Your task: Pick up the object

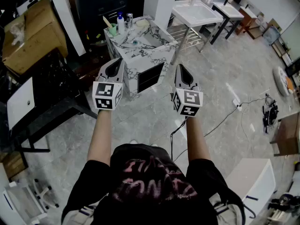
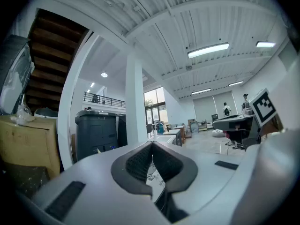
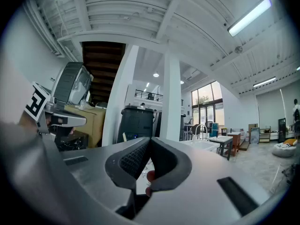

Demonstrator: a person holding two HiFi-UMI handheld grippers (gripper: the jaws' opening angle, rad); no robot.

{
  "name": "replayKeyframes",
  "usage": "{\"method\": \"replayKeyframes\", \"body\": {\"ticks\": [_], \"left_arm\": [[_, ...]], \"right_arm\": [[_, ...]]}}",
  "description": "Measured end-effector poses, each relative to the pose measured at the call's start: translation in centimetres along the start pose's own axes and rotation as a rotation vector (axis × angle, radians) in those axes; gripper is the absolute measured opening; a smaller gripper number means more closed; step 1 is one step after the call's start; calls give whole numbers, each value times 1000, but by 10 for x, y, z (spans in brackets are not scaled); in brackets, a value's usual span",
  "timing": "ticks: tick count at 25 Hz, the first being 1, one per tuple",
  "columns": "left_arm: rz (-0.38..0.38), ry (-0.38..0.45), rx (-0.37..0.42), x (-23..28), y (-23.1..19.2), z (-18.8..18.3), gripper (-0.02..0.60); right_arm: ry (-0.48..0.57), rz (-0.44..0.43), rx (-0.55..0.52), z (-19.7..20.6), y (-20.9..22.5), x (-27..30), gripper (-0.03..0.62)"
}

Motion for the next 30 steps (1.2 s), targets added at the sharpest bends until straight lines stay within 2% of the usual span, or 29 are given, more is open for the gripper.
{"method": "replayKeyframes", "body": {"ticks": [18, 30], "left_arm": [[33, -11, -3, -7, -3, 5, 15], [40, -21, -21, 2, -15, 17, 15]], "right_arm": [[6, -12, -29, -2, -19, -7, 14], [1, 16, -30, 4, -21, 3, 14]]}}
Point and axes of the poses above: the fingertips, and each gripper's own axes: x forward along the fingers, y to its right, z out of its underside, the point moved 7 cm from there along -x, backward along the fingers, and after that the axes turned 7 degrees about -z, right-handed, at the moved point
